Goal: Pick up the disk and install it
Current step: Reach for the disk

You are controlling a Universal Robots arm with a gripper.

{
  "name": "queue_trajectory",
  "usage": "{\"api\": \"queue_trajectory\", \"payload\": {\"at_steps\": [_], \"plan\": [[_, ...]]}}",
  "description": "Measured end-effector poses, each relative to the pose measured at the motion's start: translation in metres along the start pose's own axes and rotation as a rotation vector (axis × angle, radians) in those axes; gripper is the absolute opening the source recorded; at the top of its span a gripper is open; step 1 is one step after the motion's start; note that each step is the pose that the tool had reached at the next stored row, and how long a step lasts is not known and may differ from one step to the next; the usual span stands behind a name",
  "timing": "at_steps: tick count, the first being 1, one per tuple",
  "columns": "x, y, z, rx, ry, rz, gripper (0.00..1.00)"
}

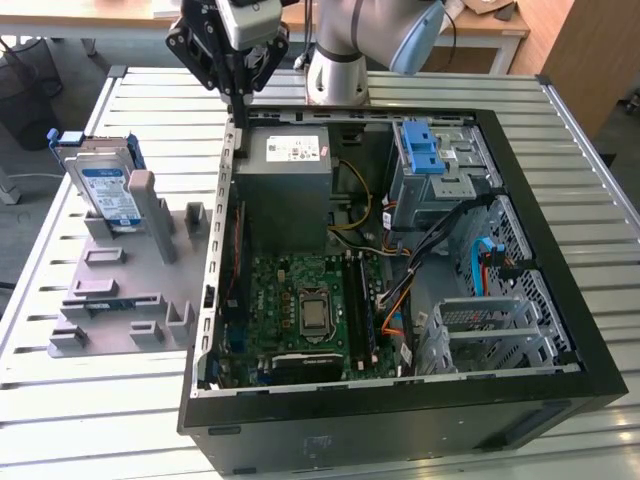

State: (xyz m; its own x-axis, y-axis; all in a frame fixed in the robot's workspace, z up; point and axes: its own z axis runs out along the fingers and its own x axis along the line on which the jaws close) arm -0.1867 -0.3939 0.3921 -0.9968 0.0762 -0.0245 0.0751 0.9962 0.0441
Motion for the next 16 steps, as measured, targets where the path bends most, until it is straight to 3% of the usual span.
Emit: {"api": "queue_trajectory", "payload": {"at_steps": [16], "plan": [[0.0143,0.0021,0.0,0.0001,0.0,0.0,0.11]]}}
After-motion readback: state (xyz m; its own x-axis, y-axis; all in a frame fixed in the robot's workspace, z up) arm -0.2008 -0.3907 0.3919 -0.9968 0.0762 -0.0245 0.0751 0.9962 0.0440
